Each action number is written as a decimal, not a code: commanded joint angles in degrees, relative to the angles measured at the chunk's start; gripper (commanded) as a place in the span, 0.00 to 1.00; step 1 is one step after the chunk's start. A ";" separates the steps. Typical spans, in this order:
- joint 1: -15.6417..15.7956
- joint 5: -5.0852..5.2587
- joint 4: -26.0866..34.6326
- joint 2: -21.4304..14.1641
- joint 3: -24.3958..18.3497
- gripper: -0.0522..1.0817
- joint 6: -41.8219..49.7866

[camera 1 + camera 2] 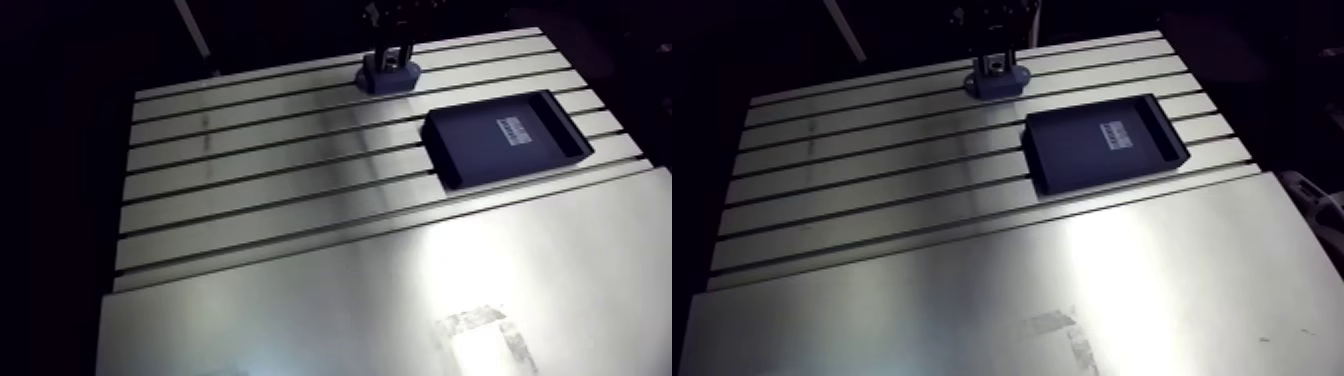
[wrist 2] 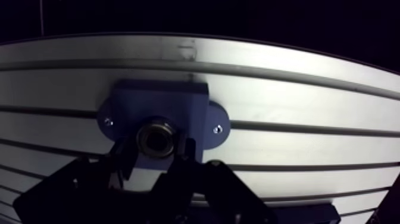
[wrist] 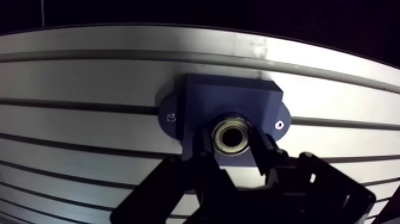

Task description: Pick up the bearing and press it into the housing until flush.

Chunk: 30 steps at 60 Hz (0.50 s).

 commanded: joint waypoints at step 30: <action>-0.13 0.01 -1.93 -2.24 0.90 0.05 -0.68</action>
